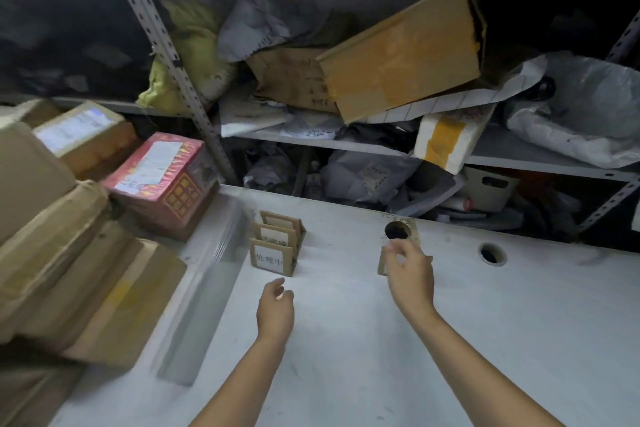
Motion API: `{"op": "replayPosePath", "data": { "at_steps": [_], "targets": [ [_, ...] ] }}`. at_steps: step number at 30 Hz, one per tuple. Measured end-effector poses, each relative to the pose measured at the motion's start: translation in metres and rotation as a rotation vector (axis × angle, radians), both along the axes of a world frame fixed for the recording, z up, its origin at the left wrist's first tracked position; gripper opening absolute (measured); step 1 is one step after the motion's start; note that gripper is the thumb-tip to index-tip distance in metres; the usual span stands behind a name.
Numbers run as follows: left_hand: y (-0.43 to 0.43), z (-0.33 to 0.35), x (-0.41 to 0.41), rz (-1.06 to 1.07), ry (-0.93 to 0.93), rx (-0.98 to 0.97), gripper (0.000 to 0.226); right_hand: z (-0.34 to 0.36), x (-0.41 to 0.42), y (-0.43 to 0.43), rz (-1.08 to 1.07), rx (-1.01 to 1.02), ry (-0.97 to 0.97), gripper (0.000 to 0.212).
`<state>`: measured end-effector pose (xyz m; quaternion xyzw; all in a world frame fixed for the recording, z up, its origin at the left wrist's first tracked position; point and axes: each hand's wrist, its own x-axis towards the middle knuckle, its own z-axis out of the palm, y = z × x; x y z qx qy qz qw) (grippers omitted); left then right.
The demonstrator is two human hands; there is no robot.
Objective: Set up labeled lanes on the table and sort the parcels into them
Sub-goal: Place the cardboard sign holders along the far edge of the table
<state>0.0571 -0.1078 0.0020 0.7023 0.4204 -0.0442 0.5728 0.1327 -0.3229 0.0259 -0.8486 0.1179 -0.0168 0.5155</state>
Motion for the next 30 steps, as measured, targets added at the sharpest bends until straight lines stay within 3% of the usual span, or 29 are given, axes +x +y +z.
{"op": "replayPosePath", "data": {
  "at_steps": [5,15,22,27,30],
  "targets": [
    [0.077,-0.005,0.009,0.035,-0.007,0.102,0.047,-0.008,-0.005,0.104,0.099,0.105,0.162,0.024],
    [0.11,-0.035,0.052,-0.15,-0.02,0.001,0.066,-0.046,0.014,0.206,-0.004,0.104,0.309,0.033],
    [0.115,-0.043,0.055,-0.141,-0.103,-0.106,0.047,-0.055,0.015,0.216,-0.04,0.097,0.304,0.034],
    [0.115,-0.041,0.047,0.03,-0.128,-0.316,0.025,-0.05,0.005,0.214,-0.067,0.147,0.317,0.039],
    [0.11,-0.033,0.039,0.069,-0.136,-0.442,0.024,-0.034,-0.002,0.201,-0.075,0.155,0.281,0.041]
  ]
}}
